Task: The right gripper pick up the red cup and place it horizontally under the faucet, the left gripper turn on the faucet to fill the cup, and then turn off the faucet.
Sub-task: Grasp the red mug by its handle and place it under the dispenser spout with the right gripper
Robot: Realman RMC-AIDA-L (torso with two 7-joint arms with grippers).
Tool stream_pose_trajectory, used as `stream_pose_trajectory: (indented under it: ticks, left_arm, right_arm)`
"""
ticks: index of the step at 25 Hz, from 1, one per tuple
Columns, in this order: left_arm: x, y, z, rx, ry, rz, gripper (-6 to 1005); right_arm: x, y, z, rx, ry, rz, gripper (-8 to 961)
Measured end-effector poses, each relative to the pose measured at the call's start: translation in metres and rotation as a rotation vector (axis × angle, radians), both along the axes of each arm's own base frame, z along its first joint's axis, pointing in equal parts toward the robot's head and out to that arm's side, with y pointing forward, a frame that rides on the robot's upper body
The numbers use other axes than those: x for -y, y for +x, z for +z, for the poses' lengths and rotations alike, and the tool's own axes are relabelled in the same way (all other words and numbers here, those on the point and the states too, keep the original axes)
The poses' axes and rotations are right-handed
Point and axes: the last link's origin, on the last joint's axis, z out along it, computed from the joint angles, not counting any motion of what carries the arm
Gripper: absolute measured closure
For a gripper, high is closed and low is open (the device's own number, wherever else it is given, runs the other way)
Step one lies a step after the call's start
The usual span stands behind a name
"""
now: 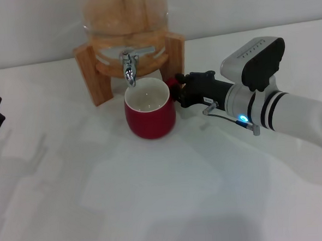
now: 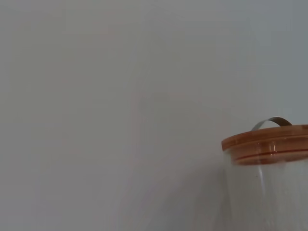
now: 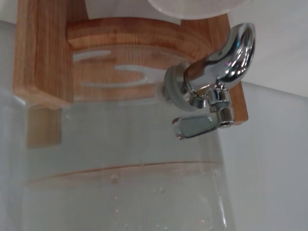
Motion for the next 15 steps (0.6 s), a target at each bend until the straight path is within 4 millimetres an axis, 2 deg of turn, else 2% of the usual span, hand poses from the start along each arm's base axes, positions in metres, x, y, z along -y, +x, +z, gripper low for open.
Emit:
stream_pose_trajectory:
  ticks: [15]
  left_arm:
    - [-0.0009, 0.001, -0.0003, -0.003, -0.002, -0.005, 174]
  right_arm:
    - [0.0069, 0.0088, -0.0015, 0.007, -0.008, -0.012, 669]
